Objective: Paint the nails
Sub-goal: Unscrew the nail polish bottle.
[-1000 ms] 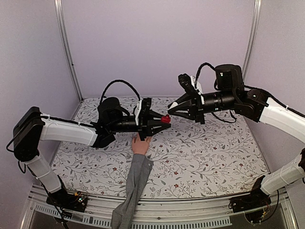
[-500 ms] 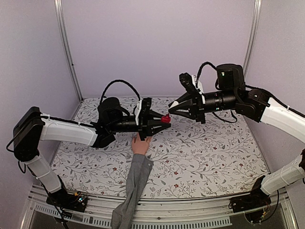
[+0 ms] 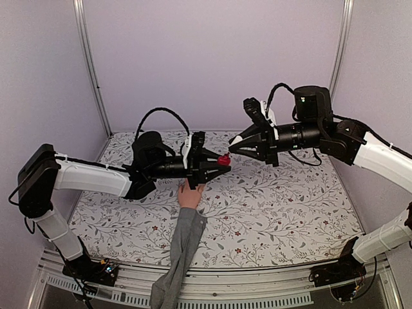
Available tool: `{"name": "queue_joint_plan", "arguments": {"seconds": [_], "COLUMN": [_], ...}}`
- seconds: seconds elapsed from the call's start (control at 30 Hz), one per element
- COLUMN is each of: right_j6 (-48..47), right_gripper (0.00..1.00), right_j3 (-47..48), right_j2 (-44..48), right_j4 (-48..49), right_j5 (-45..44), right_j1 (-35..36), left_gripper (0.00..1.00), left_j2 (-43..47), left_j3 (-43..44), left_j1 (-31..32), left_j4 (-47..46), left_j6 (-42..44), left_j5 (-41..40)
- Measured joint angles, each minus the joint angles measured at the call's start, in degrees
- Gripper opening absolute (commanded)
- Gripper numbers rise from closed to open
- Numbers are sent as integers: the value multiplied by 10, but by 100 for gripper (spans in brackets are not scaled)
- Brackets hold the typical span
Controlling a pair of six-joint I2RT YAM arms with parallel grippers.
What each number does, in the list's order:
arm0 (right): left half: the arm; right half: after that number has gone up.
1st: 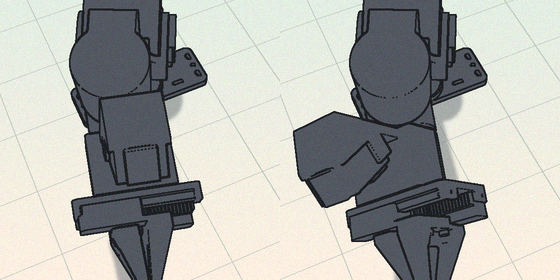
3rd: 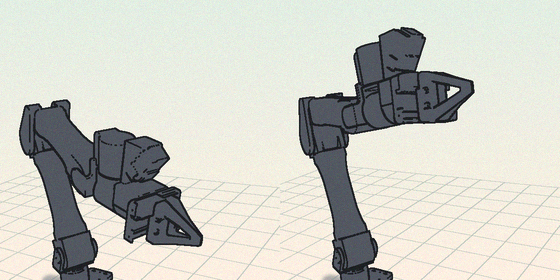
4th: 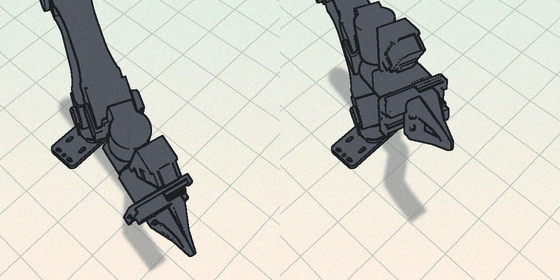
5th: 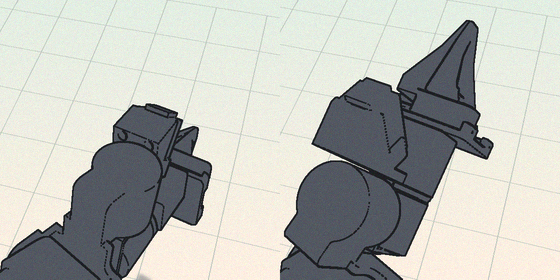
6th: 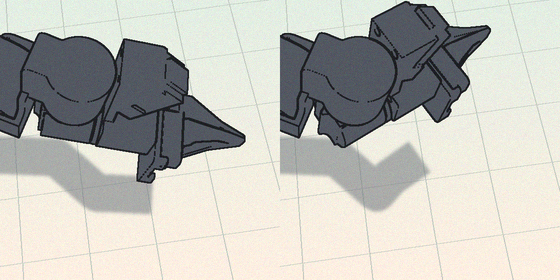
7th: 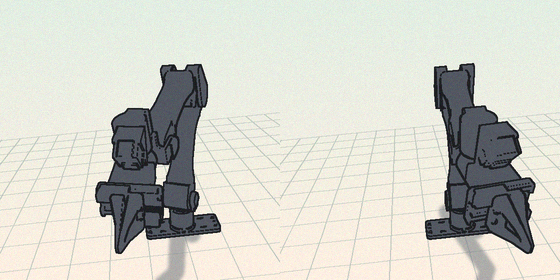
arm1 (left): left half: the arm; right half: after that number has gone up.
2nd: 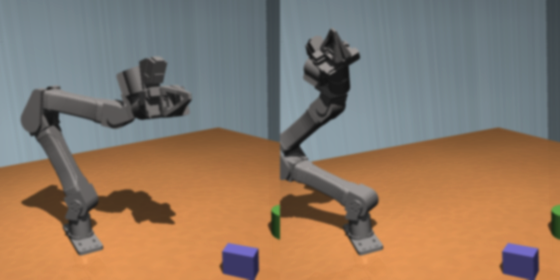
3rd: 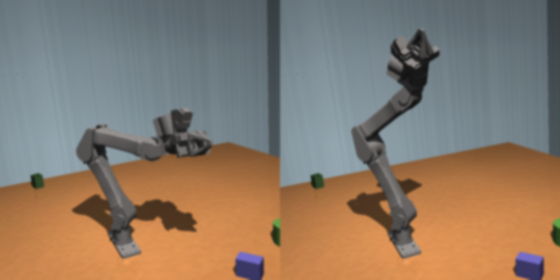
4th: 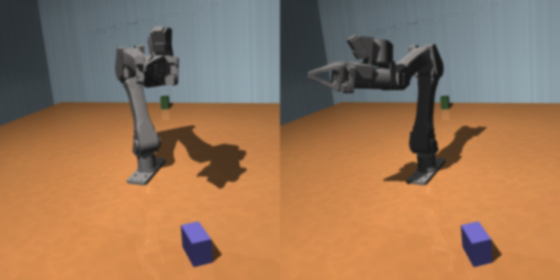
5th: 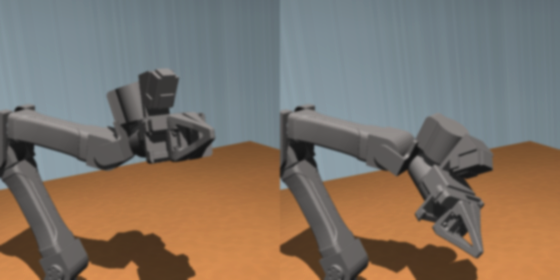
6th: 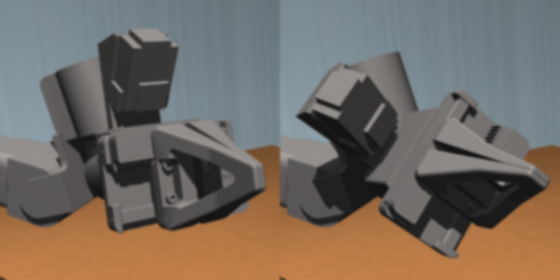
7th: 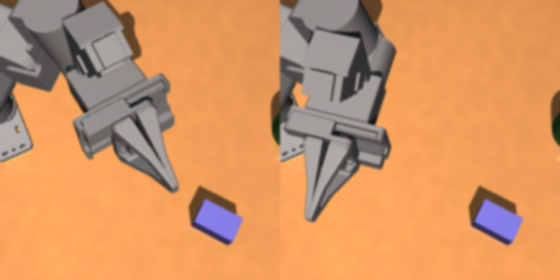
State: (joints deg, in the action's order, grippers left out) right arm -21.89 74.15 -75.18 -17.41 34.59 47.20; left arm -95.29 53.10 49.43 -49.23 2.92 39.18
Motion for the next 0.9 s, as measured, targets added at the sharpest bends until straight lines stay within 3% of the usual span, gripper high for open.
{"name": "queue_joint_plan", "arguments": {"seconds": [0.9], "right_j6": [0], "right_gripper": [0], "right_j3": [-3], "right_j2": [10], "right_j4": [-17], "right_j5": [-16], "right_j1": [0], "left_gripper": [0], "left_j2": [0], "left_j3": [0], "left_j1": [0], "left_j4": [6], "left_j6": [0], "left_j5": [0]}}
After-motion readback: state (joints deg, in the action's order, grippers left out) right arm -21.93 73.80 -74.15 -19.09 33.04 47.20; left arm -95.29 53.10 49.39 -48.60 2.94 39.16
